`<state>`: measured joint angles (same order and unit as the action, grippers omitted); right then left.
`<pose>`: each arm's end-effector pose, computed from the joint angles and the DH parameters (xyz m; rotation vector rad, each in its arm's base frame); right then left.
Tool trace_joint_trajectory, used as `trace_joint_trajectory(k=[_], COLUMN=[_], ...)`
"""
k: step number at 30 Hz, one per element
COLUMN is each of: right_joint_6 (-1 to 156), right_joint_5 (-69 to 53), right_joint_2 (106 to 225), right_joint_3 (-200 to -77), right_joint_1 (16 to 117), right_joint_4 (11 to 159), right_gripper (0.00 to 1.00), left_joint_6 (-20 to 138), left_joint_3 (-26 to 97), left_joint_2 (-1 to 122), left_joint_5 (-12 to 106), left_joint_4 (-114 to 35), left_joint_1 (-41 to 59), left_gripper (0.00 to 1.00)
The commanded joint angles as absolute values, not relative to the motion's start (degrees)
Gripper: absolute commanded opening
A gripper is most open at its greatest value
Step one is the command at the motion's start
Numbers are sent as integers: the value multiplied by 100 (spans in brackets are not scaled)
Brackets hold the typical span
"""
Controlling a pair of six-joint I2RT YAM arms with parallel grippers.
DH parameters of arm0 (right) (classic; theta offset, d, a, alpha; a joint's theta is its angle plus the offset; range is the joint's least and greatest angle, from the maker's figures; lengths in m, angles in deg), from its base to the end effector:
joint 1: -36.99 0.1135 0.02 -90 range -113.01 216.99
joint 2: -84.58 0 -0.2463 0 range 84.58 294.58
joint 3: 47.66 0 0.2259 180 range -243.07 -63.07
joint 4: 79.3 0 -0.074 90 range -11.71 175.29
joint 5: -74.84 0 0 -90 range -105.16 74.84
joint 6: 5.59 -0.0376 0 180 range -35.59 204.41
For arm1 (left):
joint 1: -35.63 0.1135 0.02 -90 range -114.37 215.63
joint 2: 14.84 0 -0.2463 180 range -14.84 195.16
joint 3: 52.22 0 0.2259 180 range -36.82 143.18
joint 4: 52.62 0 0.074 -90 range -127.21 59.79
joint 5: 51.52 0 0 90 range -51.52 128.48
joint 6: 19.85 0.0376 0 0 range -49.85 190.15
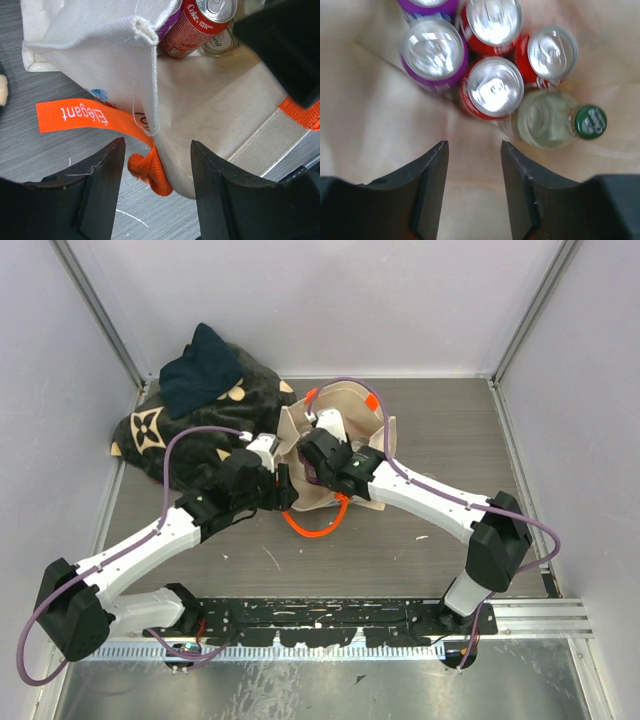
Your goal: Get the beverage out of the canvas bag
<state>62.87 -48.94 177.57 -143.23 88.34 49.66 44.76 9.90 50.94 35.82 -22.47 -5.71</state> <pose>0.2214 0.2433 0.2909 -0.3251 2.2189 -0.0422 0.1792 -0.1553 0.2616 0.2816 2.2087 -0.6105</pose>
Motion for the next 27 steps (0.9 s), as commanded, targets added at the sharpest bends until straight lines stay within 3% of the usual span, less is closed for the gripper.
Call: trace_joint_trajectory(k=[1,4,8,27], right_joint_6=[5682,5505,5387,5783], right_joint_5=[-5293,-5389,-5257,-4403], right_joint_2=[17489,17316,17149,18021], right_joint_3=[-13844,-13573,-13342,-13713], right_joint_1=[8739,8607,8402,8048], right_joint_4=[4430,4425,4556,5621], right_gripper=[61,84,100,98], left_joint_6=[4513,4534,4551,4640], left_joint_3=[887,874,855,733], left_joint_2=[5281,5400,5529,5989], left_joint_5=[3607,3651,3754,3581], left_joint_4=[-2501,-2579,-2671,-2825], left_joint_1=[-602,-609,-611,-812], left_gripper=[62,62,62,62])
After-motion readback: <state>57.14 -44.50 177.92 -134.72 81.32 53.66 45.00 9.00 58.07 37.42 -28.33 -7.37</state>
